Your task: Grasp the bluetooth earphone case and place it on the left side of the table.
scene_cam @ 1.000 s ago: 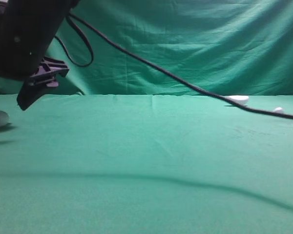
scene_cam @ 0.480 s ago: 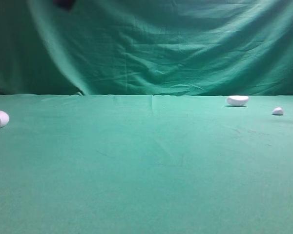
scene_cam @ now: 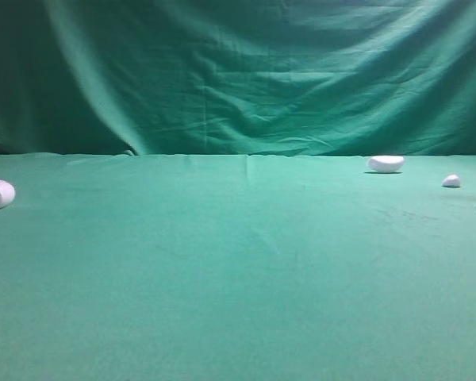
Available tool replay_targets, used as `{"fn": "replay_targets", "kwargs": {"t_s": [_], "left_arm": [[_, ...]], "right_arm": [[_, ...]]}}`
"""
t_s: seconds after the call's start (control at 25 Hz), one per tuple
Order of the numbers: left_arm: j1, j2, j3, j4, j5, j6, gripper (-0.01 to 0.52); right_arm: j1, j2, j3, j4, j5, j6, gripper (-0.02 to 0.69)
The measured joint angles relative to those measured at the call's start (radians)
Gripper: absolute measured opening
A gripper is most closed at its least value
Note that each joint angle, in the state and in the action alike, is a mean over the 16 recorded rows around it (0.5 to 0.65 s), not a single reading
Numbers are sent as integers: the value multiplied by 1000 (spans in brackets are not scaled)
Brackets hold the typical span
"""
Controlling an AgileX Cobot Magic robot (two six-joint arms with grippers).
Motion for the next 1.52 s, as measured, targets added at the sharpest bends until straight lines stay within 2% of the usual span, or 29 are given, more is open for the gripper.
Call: {"fn": "replay_targets", "kwargs": {"t_s": [0.24,0.48,0.96,1.2,1.52], "left_arm": [[0,0,0,0,0,0,0],[0,0,0,0,0,0,0],[0,0,0,0,0,0,0],[0,0,0,0,0,0,0],[0,0,0,0,0,0,0]], "right_arm": [[-12,-255,281,-3,-169,21,0],[-13,-430,447,-20,-322,24,0],[-43,-661,613,-57,-420,-58,0],[-150,-863,778,-58,-505,-85,0],[-386,-1145,1045,-46,-662,-85,0]]}}
